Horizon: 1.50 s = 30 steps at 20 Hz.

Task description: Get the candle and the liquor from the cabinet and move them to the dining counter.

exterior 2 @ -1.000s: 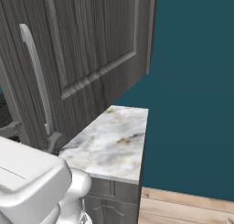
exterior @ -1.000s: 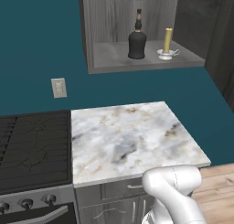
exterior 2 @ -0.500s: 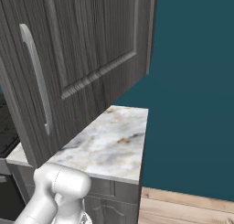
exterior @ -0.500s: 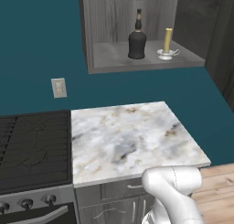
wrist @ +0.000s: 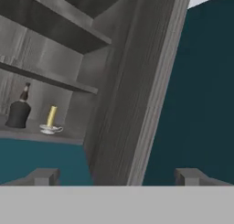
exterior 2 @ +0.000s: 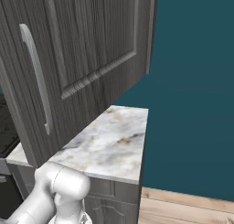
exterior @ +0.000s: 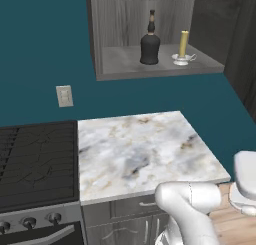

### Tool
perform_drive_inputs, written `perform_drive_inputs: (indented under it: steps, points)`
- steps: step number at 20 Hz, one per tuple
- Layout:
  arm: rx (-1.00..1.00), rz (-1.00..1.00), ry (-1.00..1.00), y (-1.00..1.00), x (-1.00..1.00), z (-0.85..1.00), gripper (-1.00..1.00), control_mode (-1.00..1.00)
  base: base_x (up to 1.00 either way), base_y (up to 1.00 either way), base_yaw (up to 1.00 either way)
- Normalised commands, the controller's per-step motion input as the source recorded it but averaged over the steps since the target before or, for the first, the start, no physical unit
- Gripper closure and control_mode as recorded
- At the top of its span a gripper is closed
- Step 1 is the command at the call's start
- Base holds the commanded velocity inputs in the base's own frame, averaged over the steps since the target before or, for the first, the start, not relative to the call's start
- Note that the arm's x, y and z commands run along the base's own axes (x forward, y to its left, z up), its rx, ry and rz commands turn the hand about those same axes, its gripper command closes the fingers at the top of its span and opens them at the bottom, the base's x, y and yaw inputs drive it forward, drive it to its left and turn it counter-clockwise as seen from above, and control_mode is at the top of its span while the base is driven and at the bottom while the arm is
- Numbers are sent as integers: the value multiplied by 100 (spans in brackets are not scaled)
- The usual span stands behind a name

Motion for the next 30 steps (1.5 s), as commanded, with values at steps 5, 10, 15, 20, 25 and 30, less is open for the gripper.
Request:
perform_drive_inputs:
  steps: [5, 10, 15, 20, 25, 30]
  points:
    - [0, -20, 0, 14, 49, 3, -100, -100, 0, 0, 0]
    - [0, -14, 0, -1, 53, 0, -100, -100, 0, 0, 0]
    - [0, 0, -5, -35, 46, -5, -100, -100, 0, 0, 0]
    - [0, 0, -17, -48, 16, -13, -100, -100, 0, 0, 0]
    - [0, -5, -6, -6, 17, -2, -100, -100, 0, 0, 0]
    - [0, -10, 0, -1, 26, 0, -100, -100, 0, 0, 0]
